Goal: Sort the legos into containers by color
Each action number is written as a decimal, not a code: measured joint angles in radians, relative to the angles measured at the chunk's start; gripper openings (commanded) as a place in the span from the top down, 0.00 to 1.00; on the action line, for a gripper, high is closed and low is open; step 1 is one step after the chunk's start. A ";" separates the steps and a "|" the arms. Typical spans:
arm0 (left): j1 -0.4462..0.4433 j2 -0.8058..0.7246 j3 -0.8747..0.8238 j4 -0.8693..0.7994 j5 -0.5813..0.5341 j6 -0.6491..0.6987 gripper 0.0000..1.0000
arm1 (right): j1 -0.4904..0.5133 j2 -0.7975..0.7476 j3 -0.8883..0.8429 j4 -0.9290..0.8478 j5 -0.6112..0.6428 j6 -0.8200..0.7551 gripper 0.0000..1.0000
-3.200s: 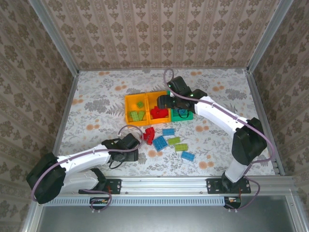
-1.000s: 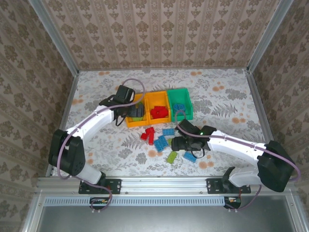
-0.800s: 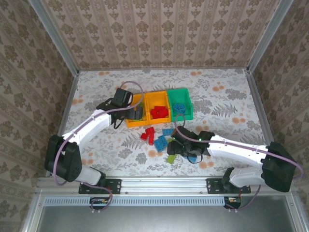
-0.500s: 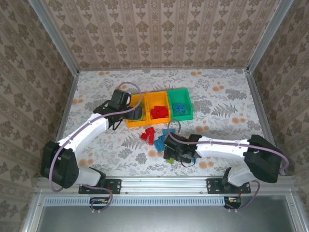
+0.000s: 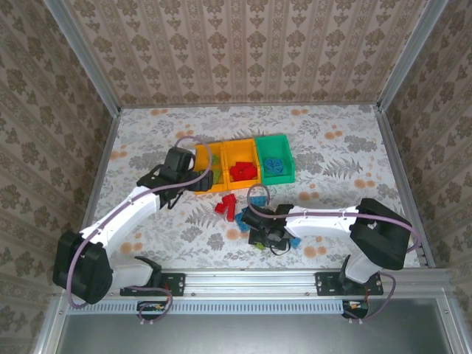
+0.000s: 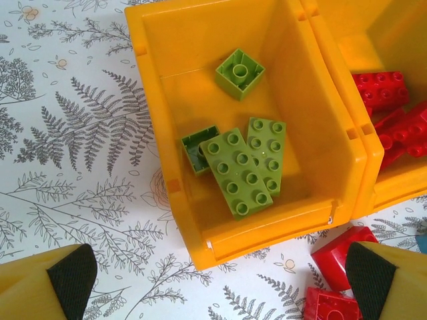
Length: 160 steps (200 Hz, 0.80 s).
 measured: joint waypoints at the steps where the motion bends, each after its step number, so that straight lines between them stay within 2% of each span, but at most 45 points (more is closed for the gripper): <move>1: 0.000 -0.001 -0.001 0.000 0.000 0.000 0.00 | 0.000 0.000 0.001 -0.001 0.000 -0.001 0.43; 22: 0.000 -0.002 -0.011 0.013 0.000 0.004 0.00 | -0.004 0.010 0.009 -0.039 0.007 -0.010 0.61; 42: 0.000 -0.002 -0.022 0.017 0.000 0.006 0.00 | -0.004 0.006 0.011 -0.054 0.011 -0.024 0.71; 85: 0.000 -0.008 -0.046 0.021 -0.001 0.006 0.00 | -0.004 0.000 0.060 -0.050 0.029 -0.097 0.73; 122: 0.000 -0.043 -0.076 0.020 -0.018 0.005 0.00 | -0.014 0.001 0.265 -0.071 0.063 -0.244 0.73; 160: -0.002 -0.098 -0.137 0.015 -0.037 -0.010 0.00 | -0.141 0.074 0.478 -0.010 0.051 -0.410 0.73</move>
